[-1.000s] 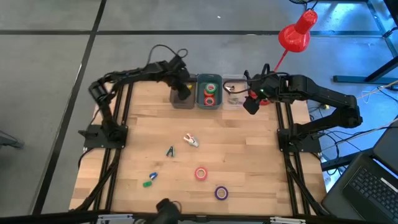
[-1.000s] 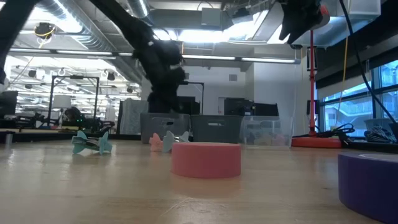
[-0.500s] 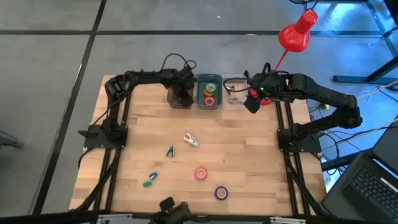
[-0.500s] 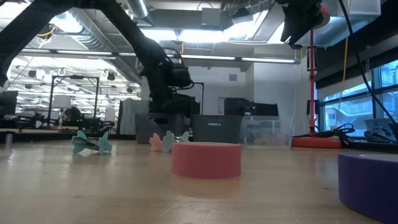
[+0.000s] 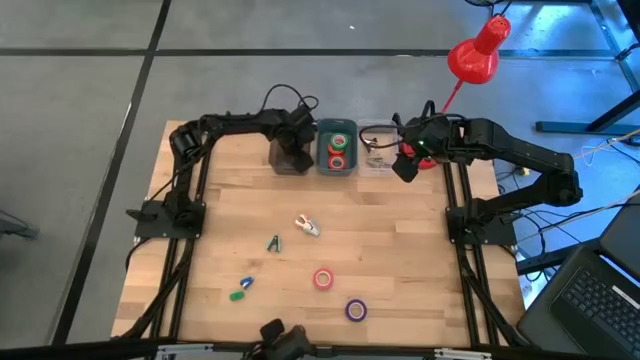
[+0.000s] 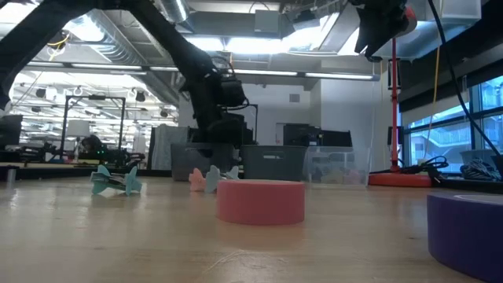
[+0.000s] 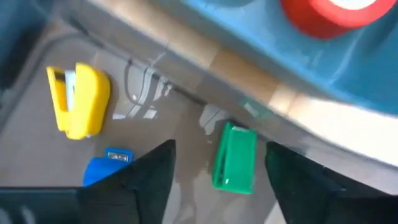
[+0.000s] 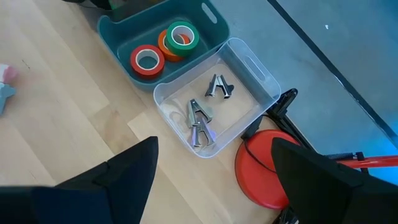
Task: Pick and place Stapler, Stapler remover, tape
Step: Put the top green stapler into the black bin, then put the blue staple remover into the transparent bin
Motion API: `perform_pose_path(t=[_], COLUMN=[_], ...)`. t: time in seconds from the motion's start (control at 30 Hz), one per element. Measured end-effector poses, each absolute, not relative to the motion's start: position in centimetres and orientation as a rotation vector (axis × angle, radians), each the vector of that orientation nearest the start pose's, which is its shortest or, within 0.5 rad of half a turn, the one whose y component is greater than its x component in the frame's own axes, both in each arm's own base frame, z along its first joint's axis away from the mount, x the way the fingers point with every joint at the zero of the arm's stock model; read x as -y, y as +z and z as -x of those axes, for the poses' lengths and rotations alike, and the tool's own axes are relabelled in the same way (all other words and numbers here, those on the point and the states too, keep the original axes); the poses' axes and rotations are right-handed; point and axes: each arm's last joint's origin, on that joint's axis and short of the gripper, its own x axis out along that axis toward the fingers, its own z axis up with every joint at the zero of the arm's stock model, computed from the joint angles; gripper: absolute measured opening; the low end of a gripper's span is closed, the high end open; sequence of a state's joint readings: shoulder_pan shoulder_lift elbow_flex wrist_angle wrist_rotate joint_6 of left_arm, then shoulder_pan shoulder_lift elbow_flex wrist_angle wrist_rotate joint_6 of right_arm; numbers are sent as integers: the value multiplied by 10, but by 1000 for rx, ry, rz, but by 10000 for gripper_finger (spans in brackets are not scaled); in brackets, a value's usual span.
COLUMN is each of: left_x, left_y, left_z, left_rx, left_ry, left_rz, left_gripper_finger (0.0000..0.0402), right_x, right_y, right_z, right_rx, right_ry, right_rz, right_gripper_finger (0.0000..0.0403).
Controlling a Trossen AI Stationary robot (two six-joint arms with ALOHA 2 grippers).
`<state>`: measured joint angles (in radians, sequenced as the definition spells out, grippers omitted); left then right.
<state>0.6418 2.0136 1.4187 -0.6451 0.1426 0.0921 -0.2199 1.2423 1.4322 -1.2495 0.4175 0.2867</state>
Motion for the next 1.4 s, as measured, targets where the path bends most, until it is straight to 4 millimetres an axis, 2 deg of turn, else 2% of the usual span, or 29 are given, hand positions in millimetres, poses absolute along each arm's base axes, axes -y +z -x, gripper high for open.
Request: perform_pose_path(t=[0.17, 0.3, 0.43, 0.53, 0.6, 0.7, 0.8, 1.0, 1.1, 1.2, 1.4], left_x=[-241, -227, -187, -143, -109, -58, -16, 43, 58, 65, 66], left_y=[199, 242, 284, 305, 311, 305, 293, 266, 252, 238, 217], left_z=[-327, -316, -301, -289, -279, -256, -230, -193, -184, -177, -170], left_rx=[-1199, -1249, -1250, -1194, -1162, -1141, -1106, -943, -864, -870, -941], left_ry=[393, 392, 370, 336, 297, 252, 231, 186, 173, 205, 238], left_rz=[442, 485, 485, 468, 455, 494, 575, 741, 728, 688, 639], left_gripper_finger=[264, 266, 266, 266, 267, 267, 267, 267, 267, 267, 267], right_x=[57, 57, 57, 56, 56, 57, 57, 55, 47, 30, -15], right_y=[376, 376, 375, 375, 375, 375, 376, 378, 381, 380, 365], right_z=[-203, -202, -201, -201, -201, -201, -202, -210, -217, -226, -255], right_rx=[-979, -987, -999, -999, -999, -997, -984, -924, -888, -883, -927], right_ry=[-720, -715, -725, -726, -726, -728, -728, -605, -434, -269, -161], right_rz=[-146, -153, -166, -167, -168, -170, -173, -237, -296, -342, -320], right_gripper_finger=[314, 314, 314, 314, 314, 314, 314, 314, 314, 314, 314])
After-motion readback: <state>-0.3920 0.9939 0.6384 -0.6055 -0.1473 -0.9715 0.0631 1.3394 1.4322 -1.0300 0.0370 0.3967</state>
